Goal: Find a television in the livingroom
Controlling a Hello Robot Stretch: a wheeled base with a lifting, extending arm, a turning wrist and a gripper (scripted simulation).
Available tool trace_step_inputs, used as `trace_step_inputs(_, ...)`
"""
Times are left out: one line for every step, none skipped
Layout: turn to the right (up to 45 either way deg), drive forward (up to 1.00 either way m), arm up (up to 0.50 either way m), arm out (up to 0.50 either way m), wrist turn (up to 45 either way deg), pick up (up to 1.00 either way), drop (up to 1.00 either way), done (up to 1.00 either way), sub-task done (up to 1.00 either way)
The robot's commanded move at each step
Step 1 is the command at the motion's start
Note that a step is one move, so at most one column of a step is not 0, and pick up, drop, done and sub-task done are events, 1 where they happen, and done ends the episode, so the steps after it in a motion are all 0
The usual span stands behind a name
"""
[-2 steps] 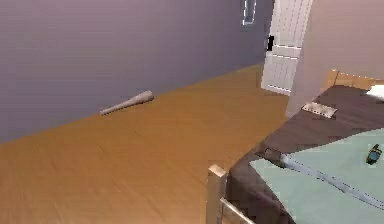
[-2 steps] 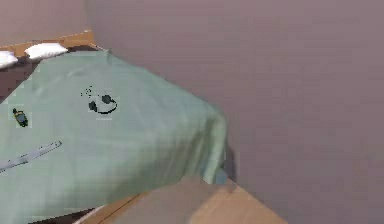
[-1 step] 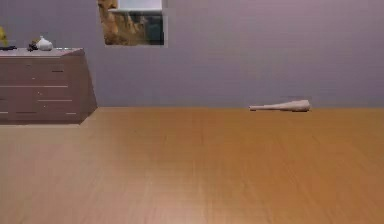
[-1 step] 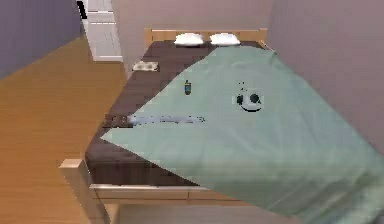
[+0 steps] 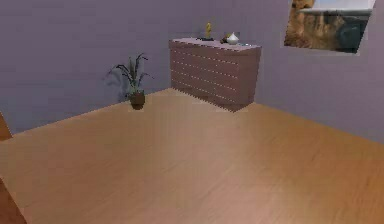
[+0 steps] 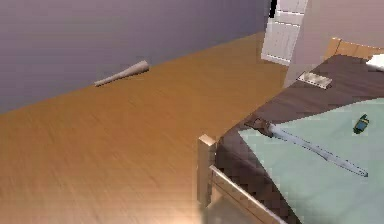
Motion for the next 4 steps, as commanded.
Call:
trace_step_inputs(-18.0,0.0,0.0,0.0,0.0,0.0,0.0,0.0,0.0)
trace_step_inputs(-3.0,0.0,0.0,0.0,0.0,0.0,0.0,0.0,0.0)
trace_step_inputs(0.0,1.0,0.0,0.0,0.0,0.0,0.0,0.0,0.0)
trace_step_inputs(6.0,0.0,0.0,0.0,0.0,0.0,0.0,0.0,0.0)
